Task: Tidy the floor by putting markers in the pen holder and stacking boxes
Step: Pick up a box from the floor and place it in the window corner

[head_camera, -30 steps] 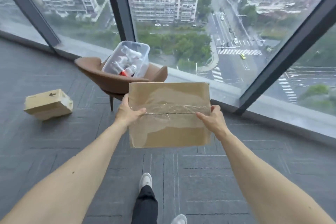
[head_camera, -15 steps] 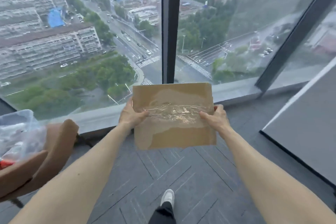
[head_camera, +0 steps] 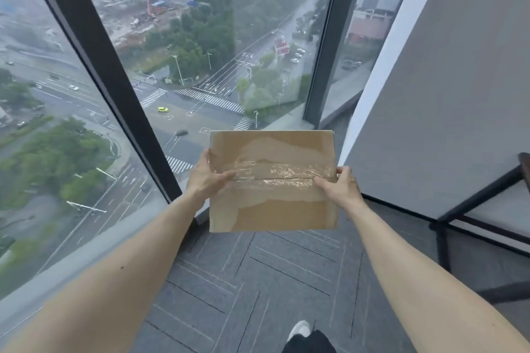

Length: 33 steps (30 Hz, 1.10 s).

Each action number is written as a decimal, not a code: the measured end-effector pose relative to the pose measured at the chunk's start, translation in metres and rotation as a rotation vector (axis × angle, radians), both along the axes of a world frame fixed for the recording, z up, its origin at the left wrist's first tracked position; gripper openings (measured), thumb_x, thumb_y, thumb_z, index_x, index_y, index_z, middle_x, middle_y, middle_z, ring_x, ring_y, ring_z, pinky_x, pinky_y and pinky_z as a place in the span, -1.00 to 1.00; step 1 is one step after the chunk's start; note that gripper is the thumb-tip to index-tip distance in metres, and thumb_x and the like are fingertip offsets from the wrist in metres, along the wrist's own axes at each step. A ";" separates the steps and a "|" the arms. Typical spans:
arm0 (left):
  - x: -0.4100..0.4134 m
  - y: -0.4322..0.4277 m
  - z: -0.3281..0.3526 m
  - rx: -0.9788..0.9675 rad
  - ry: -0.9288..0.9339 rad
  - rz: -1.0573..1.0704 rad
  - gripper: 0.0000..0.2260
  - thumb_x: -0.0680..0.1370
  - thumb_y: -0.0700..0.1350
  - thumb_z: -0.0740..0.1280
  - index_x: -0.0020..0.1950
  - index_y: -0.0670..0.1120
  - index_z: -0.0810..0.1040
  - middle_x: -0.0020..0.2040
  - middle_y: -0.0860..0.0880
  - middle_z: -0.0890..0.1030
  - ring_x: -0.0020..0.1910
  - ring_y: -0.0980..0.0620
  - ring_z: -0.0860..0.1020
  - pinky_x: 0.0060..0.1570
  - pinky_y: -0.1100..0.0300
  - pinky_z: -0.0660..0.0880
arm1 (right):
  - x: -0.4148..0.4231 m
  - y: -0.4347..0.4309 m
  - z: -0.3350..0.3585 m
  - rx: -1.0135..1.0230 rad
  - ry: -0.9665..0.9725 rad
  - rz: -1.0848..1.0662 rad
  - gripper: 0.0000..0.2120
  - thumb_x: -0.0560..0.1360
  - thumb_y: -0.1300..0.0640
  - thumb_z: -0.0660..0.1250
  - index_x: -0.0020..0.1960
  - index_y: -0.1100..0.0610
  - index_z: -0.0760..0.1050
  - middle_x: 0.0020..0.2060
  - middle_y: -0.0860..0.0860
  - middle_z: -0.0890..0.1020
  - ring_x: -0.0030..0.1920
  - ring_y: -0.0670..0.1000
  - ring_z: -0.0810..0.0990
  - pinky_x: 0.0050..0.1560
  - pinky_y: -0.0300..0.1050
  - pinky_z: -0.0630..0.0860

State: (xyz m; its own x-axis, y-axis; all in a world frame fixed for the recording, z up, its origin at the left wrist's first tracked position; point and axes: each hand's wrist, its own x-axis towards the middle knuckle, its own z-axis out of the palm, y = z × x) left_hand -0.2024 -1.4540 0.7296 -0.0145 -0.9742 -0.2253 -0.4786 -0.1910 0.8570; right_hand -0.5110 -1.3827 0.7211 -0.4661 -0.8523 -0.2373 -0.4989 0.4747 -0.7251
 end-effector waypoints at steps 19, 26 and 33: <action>-0.183 -0.299 -0.062 0.142 0.047 0.055 -0.18 0.39 -0.09 0.59 0.53 0.03 0.21 0.19 0.09 0.57 0.16 -0.04 0.60 0.26 -0.09 0.51 | -0.194 -0.315 -0.066 0.118 -0.037 0.056 -0.37 0.42 -0.13 0.44 0.32 0.17 0.31 0.25 0.12 0.49 0.23 0.14 0.50 0.21 0.09 0.48; -0.212 -0.393 -0.105 0.200 0.005 0.138 -0.32 0.38 -0.02 0.58 0.41 0.10 0.33 0.17 0.08 0.62 0.14 -0.04 0.60 0.17 -0.09 0.55 | -0.226 -0.440 -0.099 0.196 -0.006 0.148 -0.42 0.42 -0.15 0.43 0.28 0.16 0.35 0.19 0.06 0.52 0.21 0.12 0.51 0.19 0.04 0.47; -0.243 -0.477 -0.152 0.260 0.013 0.225 -0.41 0.39 -0.06 0.56 0.33 0.14 0.36 0.07 0.10 0.59 0.09 -0.04 0.56 0.06 0.10 0.45 | -0.257 -0.558 -0.138 0.297 -0.038 0.248 -0.48 0.40 -0.17 0.43 0.19 0.11 0.38 0.11 0.02 0.56 0.14 0.08 0.55 0.18 0.13 0.52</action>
State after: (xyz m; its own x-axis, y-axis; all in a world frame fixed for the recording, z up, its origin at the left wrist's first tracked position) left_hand -0.4450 -1.9313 0.5771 0.1900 -0.8634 -0.4673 -0.3887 -0.5032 0.7718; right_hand -0.7678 -1.9404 0.5834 -0.2403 -0.8296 -0.5040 -0.6001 0.5351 -0.5946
